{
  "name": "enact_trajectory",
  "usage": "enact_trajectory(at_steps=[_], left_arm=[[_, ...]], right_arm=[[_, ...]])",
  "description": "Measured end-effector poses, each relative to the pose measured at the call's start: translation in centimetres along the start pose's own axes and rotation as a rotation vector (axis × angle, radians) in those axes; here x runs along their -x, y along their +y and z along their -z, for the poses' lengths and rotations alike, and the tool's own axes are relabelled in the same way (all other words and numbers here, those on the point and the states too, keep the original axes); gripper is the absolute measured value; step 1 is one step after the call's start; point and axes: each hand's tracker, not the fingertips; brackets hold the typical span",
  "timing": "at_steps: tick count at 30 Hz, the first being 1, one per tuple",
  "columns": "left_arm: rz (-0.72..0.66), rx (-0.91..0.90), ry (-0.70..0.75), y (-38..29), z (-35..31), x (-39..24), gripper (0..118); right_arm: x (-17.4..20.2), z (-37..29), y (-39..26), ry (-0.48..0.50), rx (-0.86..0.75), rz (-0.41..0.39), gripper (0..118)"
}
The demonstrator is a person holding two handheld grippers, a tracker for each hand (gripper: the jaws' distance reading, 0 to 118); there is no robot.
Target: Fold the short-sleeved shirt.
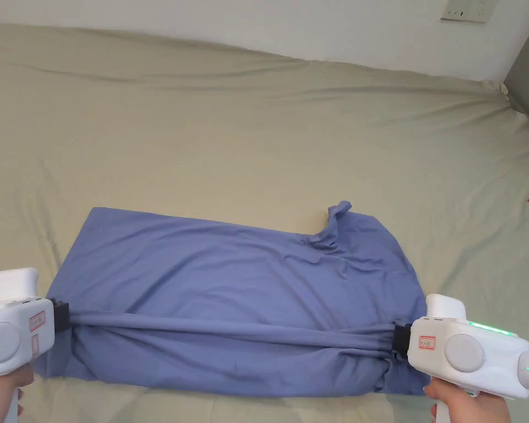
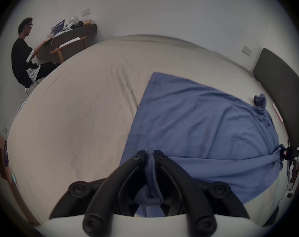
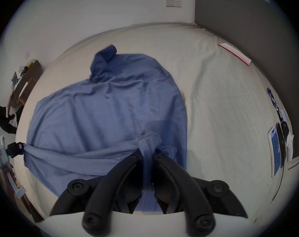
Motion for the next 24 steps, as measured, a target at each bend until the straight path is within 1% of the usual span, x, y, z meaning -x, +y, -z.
enact_trajectory(at_steps=[2, 3, 4, 5, 6, 7, 8, 9, 10, 11, 13, 16, 17, 20, 24], left_arm=[[0.011, 0.036, 0.008, 0.2, 1.5, -0.2, 8], [0.011, 0.045, 0.008, 0.3, 2.0, -0.3, 9], [0.010, 0.047, 0.009, 0.4, 2.3, -0.4, 9], [0.011, 0.042, 0.012, 0.6, 2.3, -0.5, 13], [0.012, 0.038, 0.019, 0.9, 2.2, -0.7, 26], [0.019, 0.026, 0.037, 1.2, 2.1, -0.8, 44], [0.028, 0.014, 0.064, 1.6, 2.0, -0.8, 70], [0.027, 0.008, 0.066, 2.0, 1.7, -0.5, 102], [0.022, -0.007, 0.057, 2.5, 1.0, -0.3, 114], [0.008, -0.055, 0.036, 3.0, -0.1, -0.2, 116], [0.012, -0.168, 0.019, 4.2, -2.8, -0.2, 116], [0.037, -0.309, 0.018, 5.6, -7.6, -0.9, 116], [0.040, -0.360, -0.002, 6.0, -9.5, -1.2, 116], [0.054, -0.500, -0.049, 6.4, -15.1, -2.4, 116], [0.138, -0.645, -0.049, 5.6, -20.9, -4.6, 113]], right_arm=[[-0.2, -0.6, -0.6, -0.005, 0.019, -0.001, 14], [0.3, 3.8, 1.4, -0.005, 0.025, 0.001, 14], [0.4, 5.1, 1.9, -0.006, 0.028, 0.002, 16], [0.5, 5.5, 2.2, -0.004, 0.023, 0.006, 20], [0.4, 5.8, 2.5, -0.009, 0.009, 0.005, 34], [0.5, 5.1, 2.9, -0.012, -0.021, -0.001, 54], [0.4, 5.0, 3.3, -0.033, -0.068, -0.019, 79], [0.4, 4.8, 3.8, -0.055, -0.099, -0.037, 96], [0.2, 4.6, 4.5, -0.069, -0.124, -0.039, 96], [0.0, 4.2, 5.3, -0.057, -0.157, -0.034, 96], [-0.2, 1.9, 6.6, -0.026, -0.215, -0.034, 96], [0.0, -2.7, 8.1, -0.018, -0.370, -0.063, 96], [0.3, -4.5, 8.2, -0.009, -0.427, -0.080, 96], [3.2, -11.8, 7.2, 0.014, -0.601, -0.147, 96], [6.7, -19.0, 5.0, -0.009, -0.769, -0.266, 96]])
